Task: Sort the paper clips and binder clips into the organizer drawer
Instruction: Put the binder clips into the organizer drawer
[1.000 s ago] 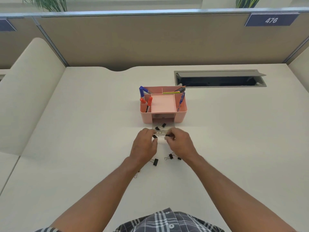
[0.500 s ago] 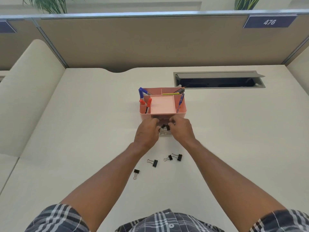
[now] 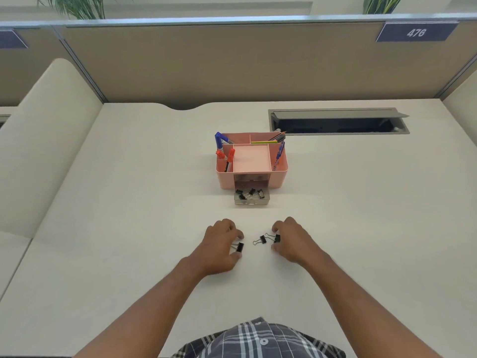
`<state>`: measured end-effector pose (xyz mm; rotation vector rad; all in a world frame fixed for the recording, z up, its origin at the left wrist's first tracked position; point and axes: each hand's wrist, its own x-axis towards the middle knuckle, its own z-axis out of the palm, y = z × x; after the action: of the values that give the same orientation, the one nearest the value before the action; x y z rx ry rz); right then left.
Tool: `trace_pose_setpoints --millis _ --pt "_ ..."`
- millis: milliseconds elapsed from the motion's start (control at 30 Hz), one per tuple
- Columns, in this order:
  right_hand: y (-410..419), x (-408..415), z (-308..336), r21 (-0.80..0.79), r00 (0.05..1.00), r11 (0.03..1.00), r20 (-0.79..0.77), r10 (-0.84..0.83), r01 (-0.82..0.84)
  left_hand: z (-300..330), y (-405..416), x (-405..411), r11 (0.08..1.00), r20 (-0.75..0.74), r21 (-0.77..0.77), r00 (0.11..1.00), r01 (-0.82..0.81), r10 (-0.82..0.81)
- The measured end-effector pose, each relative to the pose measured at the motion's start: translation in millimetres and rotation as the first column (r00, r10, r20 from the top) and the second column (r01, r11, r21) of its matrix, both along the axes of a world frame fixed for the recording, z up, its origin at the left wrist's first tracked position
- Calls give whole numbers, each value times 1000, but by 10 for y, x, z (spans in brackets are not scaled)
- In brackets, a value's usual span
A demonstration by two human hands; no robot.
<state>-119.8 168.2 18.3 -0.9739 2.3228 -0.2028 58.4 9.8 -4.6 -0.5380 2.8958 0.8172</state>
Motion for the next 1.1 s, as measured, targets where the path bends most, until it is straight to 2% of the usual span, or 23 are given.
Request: trace_pose_setpoints --millis 133,333,433,567,800,967,1100 --pt "-68 126 -62 -90 997 996 -78 8 -15 9 46 -75 997 -57 -68 998 -42 38" --pt "-184 99 -32 -177 996 983 -55 -66 55 82 50 -232 993 -167 -69 983 -93 80" --pt "-309 -1 84 -297 989 952 -98 -108 74 181 -18 -364 986 -270 -72 955 -149 124" --pt "-550 -170 270 -462 978 886 -166 -127 36 361 -156 -639 964 -363 -155 920 -215 147" --pt "-843 -302 323 -434 972 899 -229 -50 -57 523 -321 -981 942 -350 -253 928 -222 125" --pt "-818 -315 283 -453 984 890 -173 -33 -49 478 -337 -957 958 -370 -199 921 -205 121" --pt "-696 -258 268 -505 983 861 -181 -35 -62 384 -324 -796 953 -399 -156 899 -261 181"
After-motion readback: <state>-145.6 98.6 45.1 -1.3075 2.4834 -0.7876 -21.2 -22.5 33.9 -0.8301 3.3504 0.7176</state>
